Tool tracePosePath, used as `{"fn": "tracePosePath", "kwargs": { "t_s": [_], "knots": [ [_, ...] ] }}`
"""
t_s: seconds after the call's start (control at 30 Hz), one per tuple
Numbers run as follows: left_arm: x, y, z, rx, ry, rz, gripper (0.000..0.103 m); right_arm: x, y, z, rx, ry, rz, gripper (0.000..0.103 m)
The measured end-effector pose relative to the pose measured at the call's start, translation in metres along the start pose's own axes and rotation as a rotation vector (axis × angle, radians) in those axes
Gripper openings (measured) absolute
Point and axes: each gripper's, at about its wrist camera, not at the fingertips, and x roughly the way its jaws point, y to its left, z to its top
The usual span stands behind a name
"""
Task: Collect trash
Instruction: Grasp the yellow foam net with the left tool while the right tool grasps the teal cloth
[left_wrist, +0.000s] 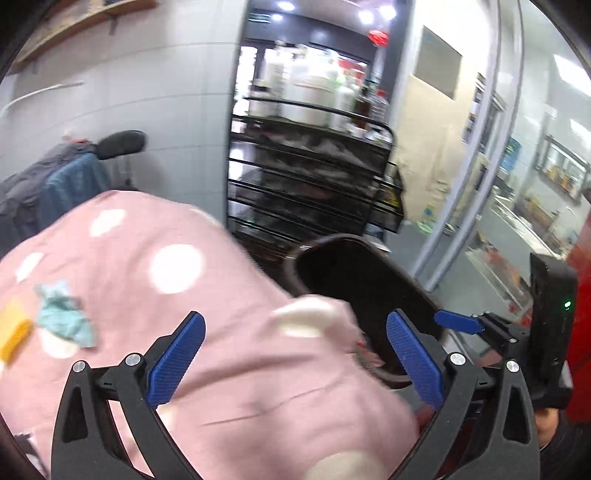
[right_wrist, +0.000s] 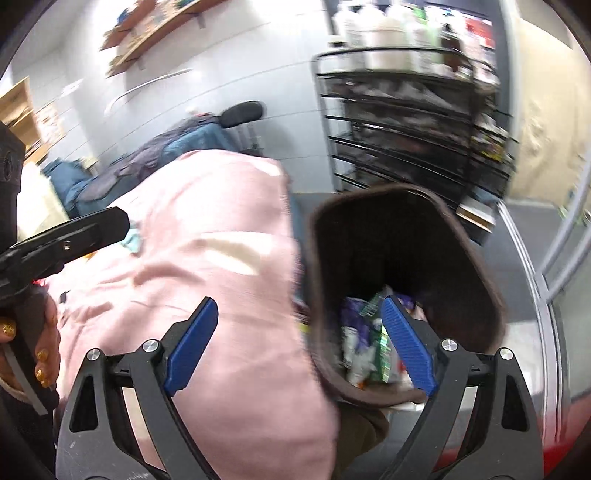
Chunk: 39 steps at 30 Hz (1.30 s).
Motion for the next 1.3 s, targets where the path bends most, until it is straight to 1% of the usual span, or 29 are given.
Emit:
{"fn": "tracePosePath", "kwargs": {
  "t_s": [0.1,0.23,0.33,0.4,0.5,0.63,0.77,0.83,0.9,0.97,1.03,1.13,1.23,1.3],
  "knots": [
    [-0.014,0.028,-0.005,-0.025,-0.014,0.074,0.098,0.007,0.026,0.009,-0.055,0.001,0.059,0.092],
    [-0.029,0.063,-0.015,-0.071,-0.013,0.143,0.098,0.021,0.060,0.018,-0.118,0.029,0.131,0.094],
    [-0.036,0.091,-0.025,-0.103,0.007,0.196,0.098,0.036,0.086,0.023,-0.165,0.075,0.180,0.094],
    [-0.041,0.111,-0.034,-0.120,0.022,0.233,0.098,0.050,0.104,0.027,-0.188,0.122,0.223,0.094],
    [-0.046,0.139,-0.046,-0.164,0.039,0.274,0.098,0.066,0.132,0.029,-0.240,0.171,0.249,0.094],
    [-0.054,0.176,-0.060,-0.230,0.055,0.324,0.098,0.086,0.167,0.033,-0.304,0.200,0.277,0.094],
    [-0.061,0.205,-0.064,-0.271,0.051,0.347,0.098,0.107,0.192,0.044,-0.309,0.237,0.329,0.094],
    [-0.064,0.218,-0.064,-0.281,0.049,0.376,0.098,0.123,0.205,0.052,-0.297,0.274,0.380,0.094],
    [-0.068,0.232,-0.063,-0.299,0.037,0.396,0.098,0.141,0.217,0.059,-0.272,0.313,0.412,0.094],
    [-0.070,0.246,-0.063,-0.316,0.039,0.402,0.098,0.158,0.229,0.066,-0.266,0.345,0.436,0.094],
    [-0.068,0.260,-0.062,-0.319,0.050,0.423,0.097,0.173,0.243,0.073,-0.274,0.354,0.443,0.094],
    [-0.059,0.279,-0.058,-0.327,0.076,0.428,0.097,0.195,0.262,0.083,-0.299,0.355,0.434,0.087],
    [-0.048,0.289,-0.052,-0.294,0.092,0.442,0.096,0.215,0.274,0.092,-0.300,0.357,0.432,0.080],
    [-0.038,0.294,-0.051,-0.268,0.117,0.452,0.092,0.227,0.281,0.097,-0.302,0.356,0.430,0.075]
  ]
}}
